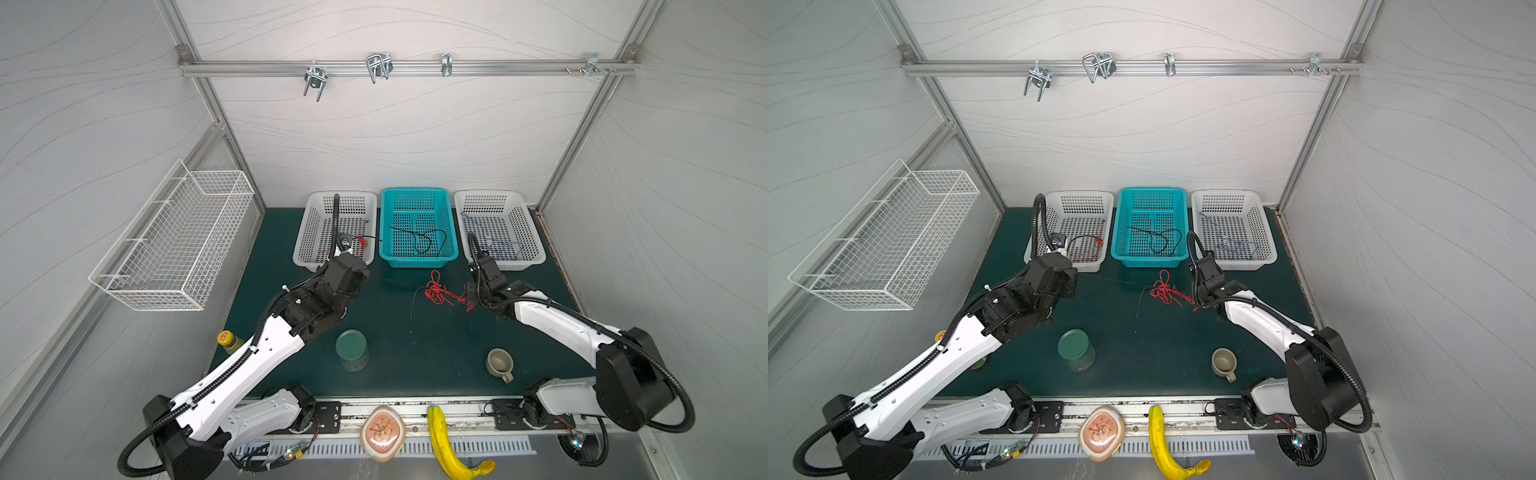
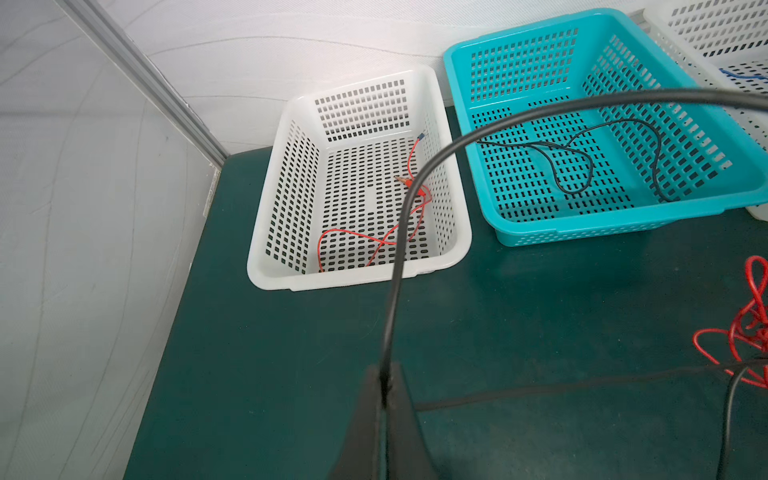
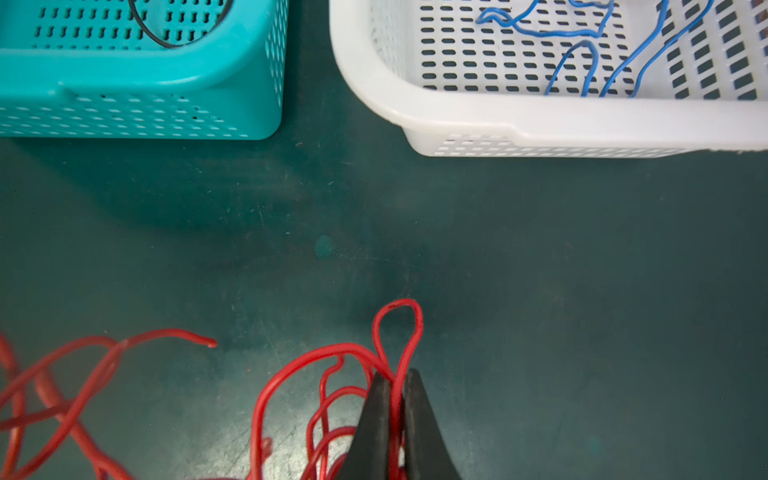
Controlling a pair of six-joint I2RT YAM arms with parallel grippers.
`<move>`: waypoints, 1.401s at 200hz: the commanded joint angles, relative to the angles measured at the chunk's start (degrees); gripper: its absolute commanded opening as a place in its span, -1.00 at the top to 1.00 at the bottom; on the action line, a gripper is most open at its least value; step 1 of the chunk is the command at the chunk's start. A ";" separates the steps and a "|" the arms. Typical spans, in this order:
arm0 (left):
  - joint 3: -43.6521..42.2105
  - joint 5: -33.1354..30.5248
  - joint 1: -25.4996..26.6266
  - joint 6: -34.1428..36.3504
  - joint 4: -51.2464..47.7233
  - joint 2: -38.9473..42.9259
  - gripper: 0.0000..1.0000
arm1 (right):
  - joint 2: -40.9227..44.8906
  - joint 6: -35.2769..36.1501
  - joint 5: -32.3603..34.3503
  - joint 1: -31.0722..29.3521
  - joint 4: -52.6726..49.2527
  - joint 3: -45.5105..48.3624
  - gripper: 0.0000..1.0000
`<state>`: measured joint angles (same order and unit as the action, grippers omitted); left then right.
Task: Untangle the cables
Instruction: 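Pull the black wire away with the left gripper while the right holds the red tangle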
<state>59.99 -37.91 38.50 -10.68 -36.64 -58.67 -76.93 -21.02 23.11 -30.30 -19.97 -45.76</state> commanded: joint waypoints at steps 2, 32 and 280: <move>0.41 -4.87 -1.41 -0.03 -0.31 1.73 1.00 | -0.23 0.05 1.58 1.31 -5.14 -0.44 1.00; -1.52 2.69 -1.41 0.48 4.35 1.23 1.00 | -0.80 3.48 -7.97 -0.72 0.14 -0.30 1.00; -7.95 18.33 0.15 2.33 15.98 0.93 1.00 | -24.66 12.25 -21.02 -13.62 11.31 -16.58 -0.28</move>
<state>51.62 -18.63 38.41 -8.93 -22.39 -58.33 -99.88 -8.08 1.54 -43.53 -9.04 -61.80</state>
